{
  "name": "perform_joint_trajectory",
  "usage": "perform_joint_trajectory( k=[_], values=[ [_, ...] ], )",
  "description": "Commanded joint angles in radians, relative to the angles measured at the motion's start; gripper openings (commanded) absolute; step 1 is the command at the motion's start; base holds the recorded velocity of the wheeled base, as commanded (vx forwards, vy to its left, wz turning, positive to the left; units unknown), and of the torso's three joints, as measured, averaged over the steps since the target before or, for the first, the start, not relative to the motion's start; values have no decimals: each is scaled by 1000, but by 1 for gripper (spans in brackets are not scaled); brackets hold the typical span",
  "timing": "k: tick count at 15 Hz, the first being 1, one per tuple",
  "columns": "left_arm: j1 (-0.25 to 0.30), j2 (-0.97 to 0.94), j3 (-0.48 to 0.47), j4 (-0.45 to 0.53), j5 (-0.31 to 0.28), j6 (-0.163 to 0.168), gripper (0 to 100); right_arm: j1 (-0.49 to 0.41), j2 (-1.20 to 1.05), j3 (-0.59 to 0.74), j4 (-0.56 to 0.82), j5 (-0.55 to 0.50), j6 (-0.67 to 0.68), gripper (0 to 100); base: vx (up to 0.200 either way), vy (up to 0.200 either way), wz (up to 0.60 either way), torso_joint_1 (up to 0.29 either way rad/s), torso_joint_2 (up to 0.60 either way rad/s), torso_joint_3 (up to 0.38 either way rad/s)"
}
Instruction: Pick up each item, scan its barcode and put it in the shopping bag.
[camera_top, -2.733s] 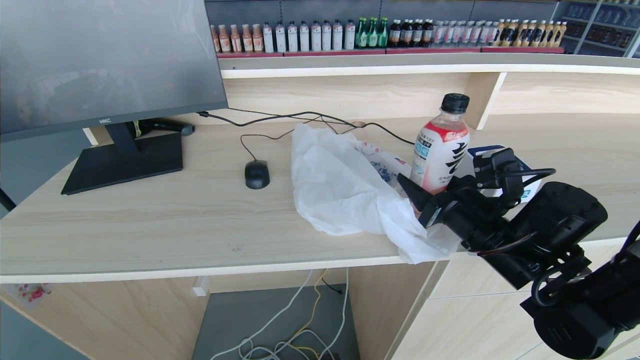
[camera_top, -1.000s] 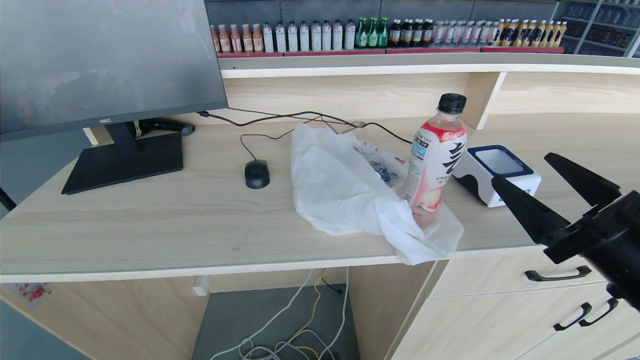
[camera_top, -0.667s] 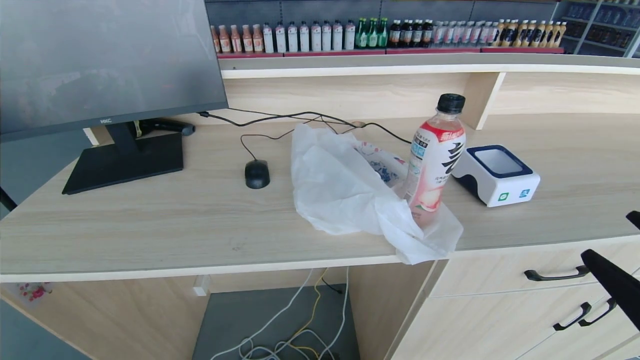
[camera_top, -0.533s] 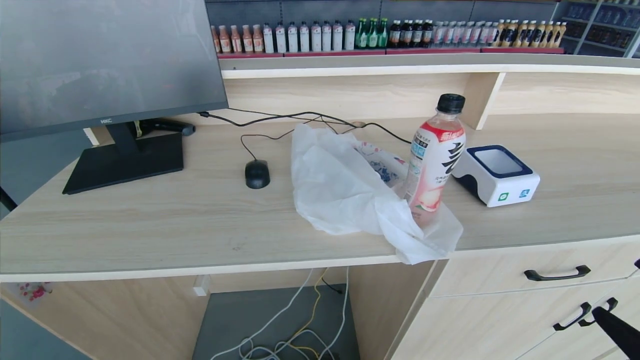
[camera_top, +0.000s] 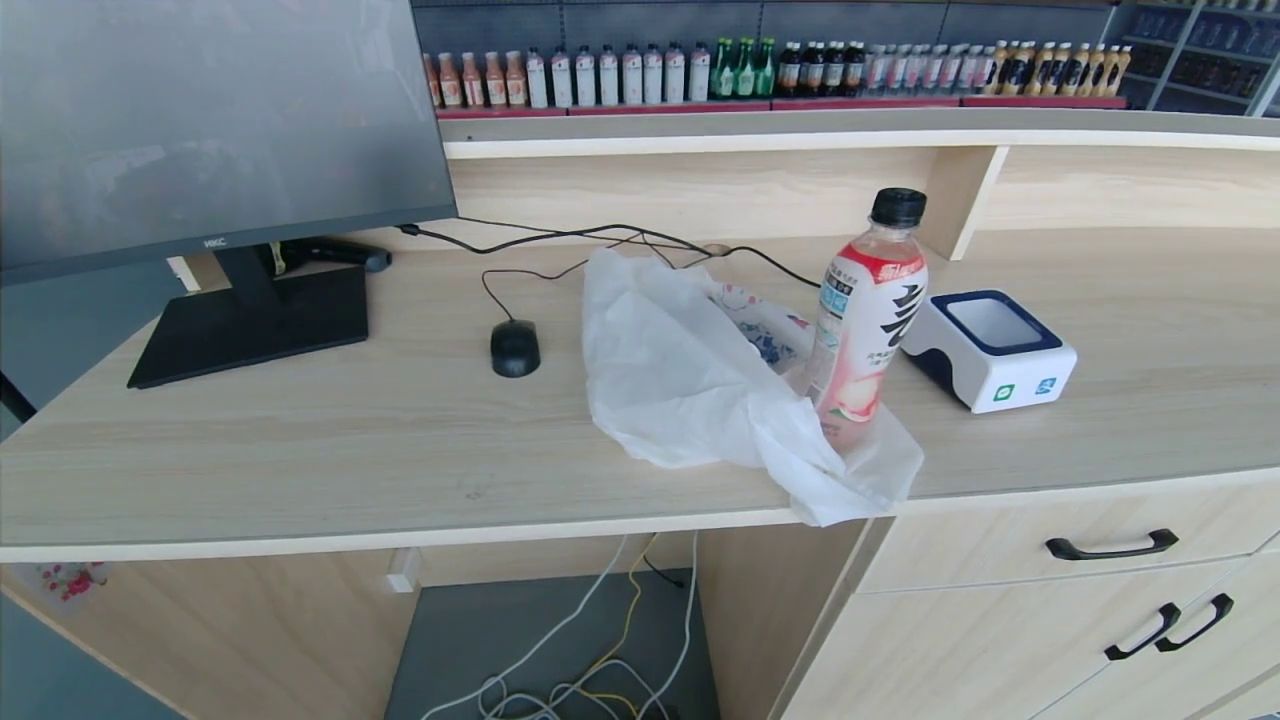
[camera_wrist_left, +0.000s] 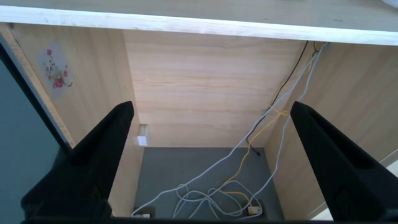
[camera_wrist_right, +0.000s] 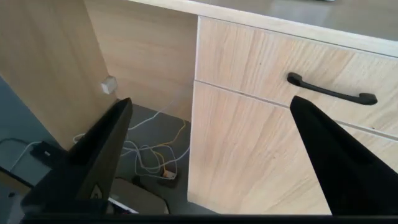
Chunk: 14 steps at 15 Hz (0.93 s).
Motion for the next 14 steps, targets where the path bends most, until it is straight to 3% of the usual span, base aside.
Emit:
perform_joint_trajectory(
  k=[1, 4, 6, 9, 10, 12, 13, 14],
  values=[
    [1, 0, 0, 0, 0, -1, 100, -6, -37, 33, -20, -7, -6, 100, 0, 0, 0, 0, 0, 0],
    [1, 0, 0, 0, 0, -2, 100, -35, -37, 33, -20, -30, 2, 100, 0, 0, 0, 0, 0, 0],
    [-1, 0, 0, 0, 0, -2, 100, -87, -37, 29, -14, -133, 57, 100, 0, 0, 0, 0, 0, 0],
    [1, 0, 0, 0, 0, -1, 100, -110, 31, 29, -12, -145, 66, 100, 0, 0, 0, 0, 0, 0],
    [-1, 0, 0, 0, 0, -2, 100, -156, 71, 29, -14, -145, 65, 100, 0, 0, 0, 0, 0, 0],
    [-1, 0, 0, 0, 0, -2, 100, -415, 152, 29, -14, -136, 60, 100, 0, 0, 0, 0, 0, 0],
    [-1, 0, 0, 0, 0, -2, 100, -490, 173, 33, -17, -106, 62, 100, 0, 0, 0, 0, 0, 0],
    [1, 0, 0, 0, 0, -2, 100, -504, 172, 44, -28, -82, 66, 100, 0, 0, 0, 0, 0, 0]
  ],
)
